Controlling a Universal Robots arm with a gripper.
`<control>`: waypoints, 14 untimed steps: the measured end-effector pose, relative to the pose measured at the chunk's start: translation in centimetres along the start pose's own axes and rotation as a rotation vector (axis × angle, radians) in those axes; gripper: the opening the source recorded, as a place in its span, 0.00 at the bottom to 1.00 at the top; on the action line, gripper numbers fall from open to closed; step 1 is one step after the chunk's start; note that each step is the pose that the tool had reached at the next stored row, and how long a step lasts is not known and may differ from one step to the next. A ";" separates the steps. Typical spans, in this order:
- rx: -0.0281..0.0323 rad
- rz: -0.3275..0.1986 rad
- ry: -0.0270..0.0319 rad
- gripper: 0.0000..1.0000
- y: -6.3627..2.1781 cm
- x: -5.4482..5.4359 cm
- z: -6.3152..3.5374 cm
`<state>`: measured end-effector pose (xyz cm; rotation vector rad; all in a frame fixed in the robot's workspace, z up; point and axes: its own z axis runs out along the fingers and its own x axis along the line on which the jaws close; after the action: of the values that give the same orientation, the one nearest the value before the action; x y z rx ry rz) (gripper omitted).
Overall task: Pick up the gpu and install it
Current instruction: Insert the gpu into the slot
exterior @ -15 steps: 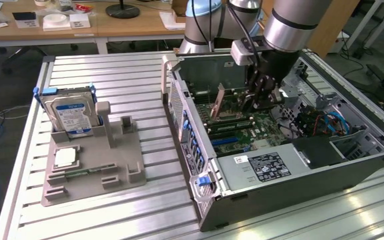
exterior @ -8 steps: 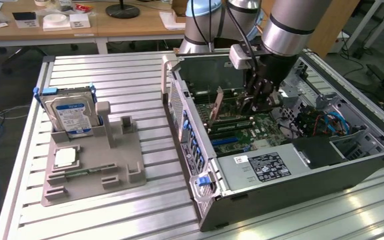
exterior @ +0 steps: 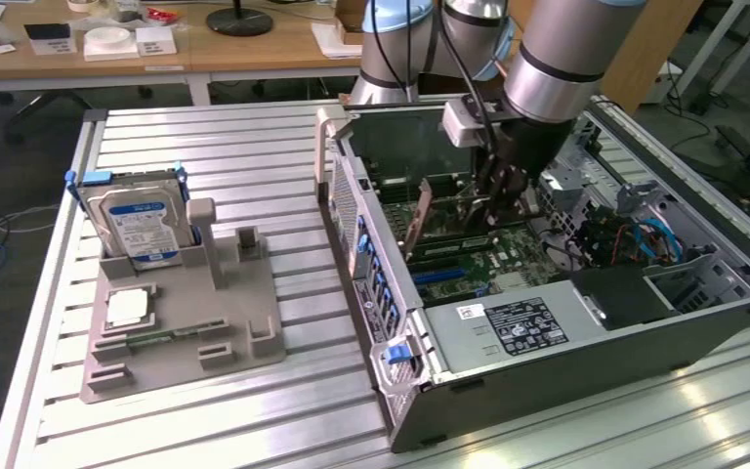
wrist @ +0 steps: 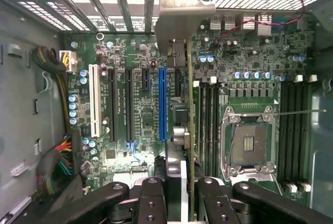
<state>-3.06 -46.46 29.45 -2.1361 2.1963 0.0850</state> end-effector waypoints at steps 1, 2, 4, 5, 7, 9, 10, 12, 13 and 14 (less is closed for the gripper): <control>-0.0003 0.000 0.0012 0.28 0.01 0.0 0.11; -0.0005 0.000 0.0016 0.28 0.01 0.0 0.28; -0.0009 0.001 0.0020 0.28 0.07 0.1 0.62; -0.0011 0.000 0.0021 0.28 0.18 0.1 0.73; -0.0016 0.000 0.0021 0.28 0.46 0.1 0.98; -0.0021 0.000 0.0020 0.28 0.58 0.1 1.26; -0.0026 0.000 0.0020 0.28 0.60 0.2 1.40; -0.0034 0.000 0.0021 0.28 0.61 0.2 1.69; -0.0039 0.000 0.0020 0.28 0.62 0.2 1.82; -0.0040 0.001 0.0020 0.28 0.71 0.2 1.92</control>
<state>-3.75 -46.46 27.51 -2.1384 2.1999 0.0874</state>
